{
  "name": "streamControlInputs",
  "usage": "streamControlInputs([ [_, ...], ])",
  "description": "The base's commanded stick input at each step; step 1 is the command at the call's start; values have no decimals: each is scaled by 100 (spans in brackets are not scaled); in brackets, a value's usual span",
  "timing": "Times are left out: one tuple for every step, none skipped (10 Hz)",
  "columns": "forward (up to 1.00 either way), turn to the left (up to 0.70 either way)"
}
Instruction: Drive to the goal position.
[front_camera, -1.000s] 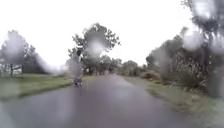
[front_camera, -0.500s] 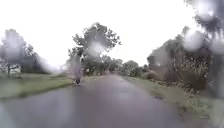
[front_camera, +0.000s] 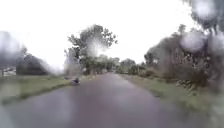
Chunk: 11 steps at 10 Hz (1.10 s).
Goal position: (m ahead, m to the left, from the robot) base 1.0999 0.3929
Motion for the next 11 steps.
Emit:
streamControlInputs([
  [85, 0],
  [85, 0],
  [85, 0],
  [85, 0],
  [85, 0],
  [85, 0],
  [85, 0],
  [85, 0],
  [85, 0],
  [85, 0],
  [85, 0],
])
